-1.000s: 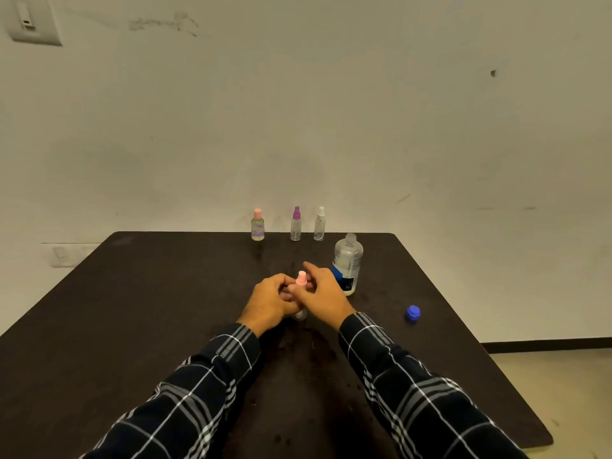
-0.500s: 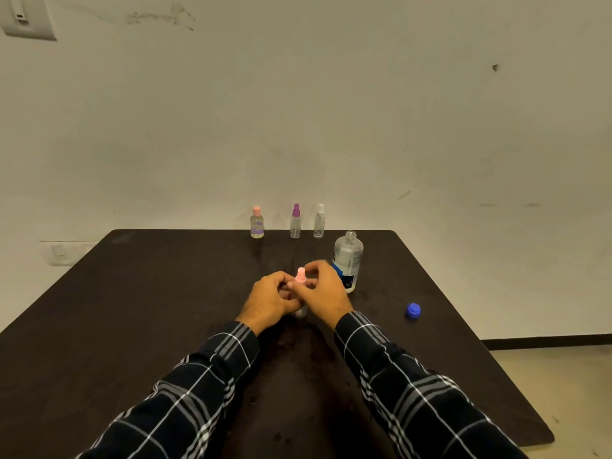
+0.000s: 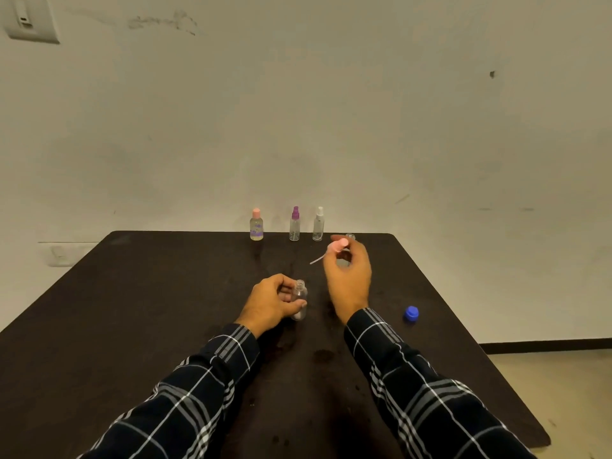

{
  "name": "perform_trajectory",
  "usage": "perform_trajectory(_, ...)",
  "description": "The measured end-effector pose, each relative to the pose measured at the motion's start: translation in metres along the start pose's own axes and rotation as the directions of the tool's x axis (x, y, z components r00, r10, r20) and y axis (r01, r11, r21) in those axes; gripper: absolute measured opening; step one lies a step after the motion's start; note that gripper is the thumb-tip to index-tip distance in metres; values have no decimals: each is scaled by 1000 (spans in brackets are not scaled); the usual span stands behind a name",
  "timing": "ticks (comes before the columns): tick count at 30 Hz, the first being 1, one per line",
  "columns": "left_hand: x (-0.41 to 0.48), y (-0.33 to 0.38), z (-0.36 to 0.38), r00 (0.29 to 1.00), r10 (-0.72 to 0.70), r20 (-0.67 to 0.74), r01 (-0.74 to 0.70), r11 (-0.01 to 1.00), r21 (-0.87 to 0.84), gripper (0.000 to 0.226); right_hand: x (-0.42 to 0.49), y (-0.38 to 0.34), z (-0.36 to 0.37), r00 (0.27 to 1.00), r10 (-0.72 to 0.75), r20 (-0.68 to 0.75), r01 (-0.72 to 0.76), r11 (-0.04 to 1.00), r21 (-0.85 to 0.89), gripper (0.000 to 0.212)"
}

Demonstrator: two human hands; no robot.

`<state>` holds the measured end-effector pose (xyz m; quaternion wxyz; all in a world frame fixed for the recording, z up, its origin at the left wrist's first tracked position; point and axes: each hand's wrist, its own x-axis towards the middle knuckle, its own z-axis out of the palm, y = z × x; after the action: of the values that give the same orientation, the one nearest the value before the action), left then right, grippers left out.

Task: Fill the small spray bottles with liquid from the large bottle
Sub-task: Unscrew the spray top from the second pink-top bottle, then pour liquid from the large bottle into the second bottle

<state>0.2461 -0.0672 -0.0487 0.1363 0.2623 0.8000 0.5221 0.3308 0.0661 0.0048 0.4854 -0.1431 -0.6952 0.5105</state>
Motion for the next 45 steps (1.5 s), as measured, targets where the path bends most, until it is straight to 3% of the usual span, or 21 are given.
perform_trajectory(2, 1, -1, 0, 1000, 9, -5, -9, 1000, 2, 38, 0, 5, -6, 999, -3, -45, 3, 1000, 0, 14)
perform_trajectory(4, 2, -4, 1, 1000, 26, -14, -26, 1000, 9, 37, -5, 17, -10, 999, 32, 11, -30, 991, -127, 13)
perform_trajectory(10, 4, -8, 2, 999, 35, -18, -35, 999, -1, 39, -28, 58, -11, 920, 366, 139, -233, 798, -556, 13)
perform_trajectory(15, 4, -10, 4, 999, 41, -25, -41, 999, -3, 39, -30, 74, -11, 891, 433, 141, -205, 658, -725, 16)
perform_trajectory(18, 4, -11, 4, 998, 51, -36, -51, 999, -6, 37, -29, 76, -10, 884, 446, 142, -180, 604, -776, 29)
perform_trajectory(20, 3, -9, 4, 998, 49, -33, -49, 999, -7, 36, -25, 73, -11, 919, 382, 98, -174, 617, -767, 38)
perform_trajectory(22, 3, -7, 3, 999, 44, -24, -44, 999, -6, 36, -18, 68, -16, 960, 277, -32, -224, 697, -682, 37)
perform_trajectory(25, 3, -6, 3, 999, 38, -13, -38, 999, -8, 35, 2, 68, -26, 951, 244, -188, -307, 803, -511, 49)
perform_trajectory(28, 5, -9, 2, 999, 45, -19, -45, 999, -12, 34, 26, 76, -36, 929, 367, -46, -353, 844, -404, 84)
perform_trajectory(31, 5, -11, 3, 998, 52, -23, -53, 998, -23, 33, 42, 81, -38, 874, 467, 133, -394, 842, -368, 98)
perform_trajectory(38, 7, -13, 3, 999, 45, -3, -45, 999, -30, 34, 53, 84, -34, 824, 483, 297, -378, 859, -345, 84)
perform_trajectory(45, 7, -15, 3, 999, 46, -8, -46, 999, -25, 34, 46, 83, -38, 847, 432, 310, -305, 872, -383, 79)
